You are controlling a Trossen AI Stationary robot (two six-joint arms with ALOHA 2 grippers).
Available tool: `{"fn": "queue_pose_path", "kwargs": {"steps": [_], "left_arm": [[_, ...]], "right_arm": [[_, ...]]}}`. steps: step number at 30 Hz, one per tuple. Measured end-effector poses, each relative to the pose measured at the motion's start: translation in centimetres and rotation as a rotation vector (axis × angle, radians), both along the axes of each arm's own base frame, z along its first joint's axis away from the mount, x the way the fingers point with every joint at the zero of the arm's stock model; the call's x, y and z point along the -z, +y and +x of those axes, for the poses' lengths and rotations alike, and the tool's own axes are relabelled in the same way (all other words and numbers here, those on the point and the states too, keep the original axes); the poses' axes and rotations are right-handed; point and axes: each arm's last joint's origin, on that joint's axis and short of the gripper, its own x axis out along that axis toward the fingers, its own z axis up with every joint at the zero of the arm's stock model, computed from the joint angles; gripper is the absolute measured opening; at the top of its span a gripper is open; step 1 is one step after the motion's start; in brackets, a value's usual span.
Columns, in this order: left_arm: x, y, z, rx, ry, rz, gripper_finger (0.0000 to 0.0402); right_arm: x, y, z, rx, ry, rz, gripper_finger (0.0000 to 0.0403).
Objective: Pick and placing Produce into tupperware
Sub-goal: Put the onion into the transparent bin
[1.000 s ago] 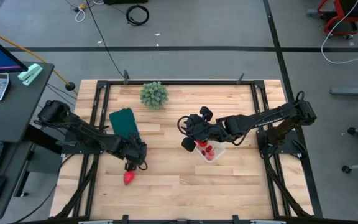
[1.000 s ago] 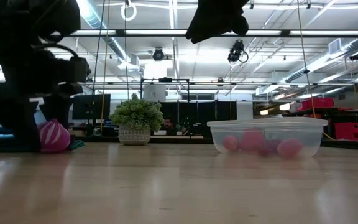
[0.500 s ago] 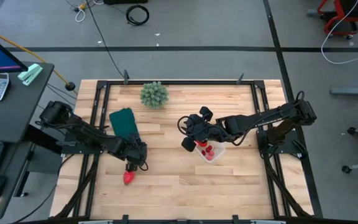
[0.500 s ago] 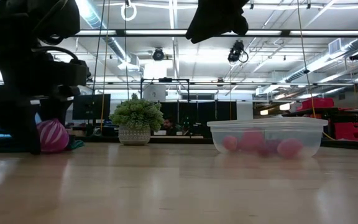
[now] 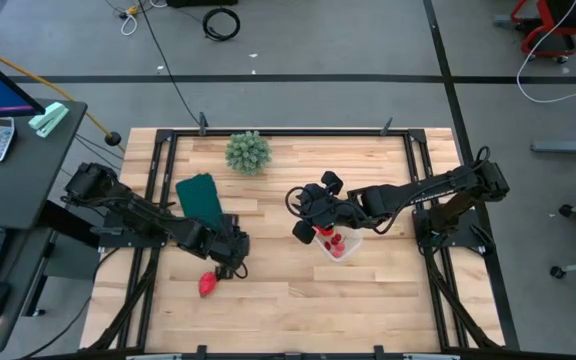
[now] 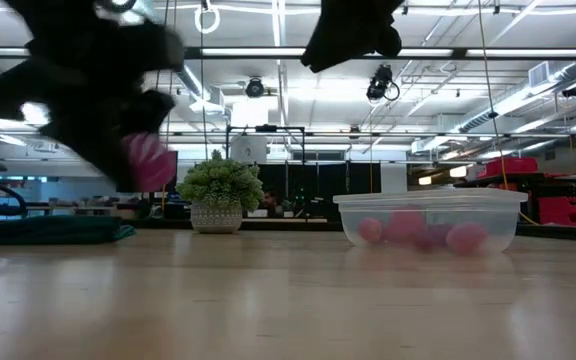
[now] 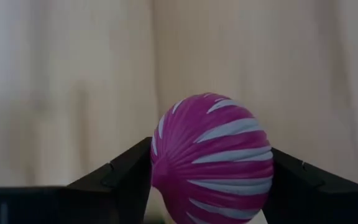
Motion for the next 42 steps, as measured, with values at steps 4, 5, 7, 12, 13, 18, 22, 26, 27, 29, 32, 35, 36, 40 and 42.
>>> {"fn": "queue_pose_path", "kwargs": {"steps": [4,5,7,12,13,18,22,26,27,29,32,35,36,40,42], "left_arm": [[-2.4,-0.1,2.0,0.084,-0.137,0.078,0.0242],[-3.1,-0.1,2.7,0.107,-0.192,0.086,0.0241],[-4.2,0.1,4.0,0.143,-0.309,0.101,0.0239],[-6.6,1.5,6.3,0.176,-0.573,0.154,0.0238],[-6.9,1.9,6.6,0.178,-0.602,0.155,0.0238],[-7.1,4.8,8.2,0.164,-0.711,0.019,0.0233],[-5.7,7.1,10.2,0.120,-0.807,-0.076,0.0227],[-3.6,8.8,12.1,0.071,-0.873,-0.087,0.0220],[-3.0,9.1,12.8,0.057,-0.872,-0.108,0.0218],[-1.9,9.6,14.0,0.059,-0.852,-0.157,0.0215],[-0.2,9.8,16.0,0.071,-0.815,-0.194,0.0213],[1.1,9.7,17.8,0.072,-0.796,-0.198,0.0213],[1.4,9.7,18.1,0.071,-0.789,-0.199,0.0214],[2.7,9.7,19.5,0.065,-0.726,-0.201,0.0218],[3.4,9.7,19.8,0.060,-0.681,-0.203,0.0216]], "right_arm": [[0.4,0.1,-1.2,0.008,0.098,0.045,0.0117],[0.4,0.1,-1.7,0.016,0.126,0.071,0.0117],[0.3,0.3,-3.1,0.051,0.185,0.149,0.0117],[0.0,2.5,-6.3,0.207,0.239,0.263,0.0117],[0.1,3.1,-6.8,0.224,0.246,0.269,0.0117],[0.5,6.5,-8.6,0.244,0.247,0.303,0.0117],[0.5,8.3,-9.4,0.215,0.214,0.282,0.0117],[0.4,9.0,-9.8,0.191,0.196,0.246,0.0117],[0.4,9.0,-9.8,0.190,0.196,0.246,0.0117],[0.4,9.0,-9.8,0.189,0.196,0.243,0.0117],[0.4,8.8,-9.7,0.184,0.204,0.226,0.0117],[0.4,8.7,-9.7,0.176,0.212,0.214,0.0117],[0.4,8.7,-9.7,0.174,0.213,0.213,0.0117],[0.4,8.7,-9.7,0.171,0.216,0.210,0.0117],[0.4,8.7,-9.7,0.170,0.217,0.209,0.0117]]}}
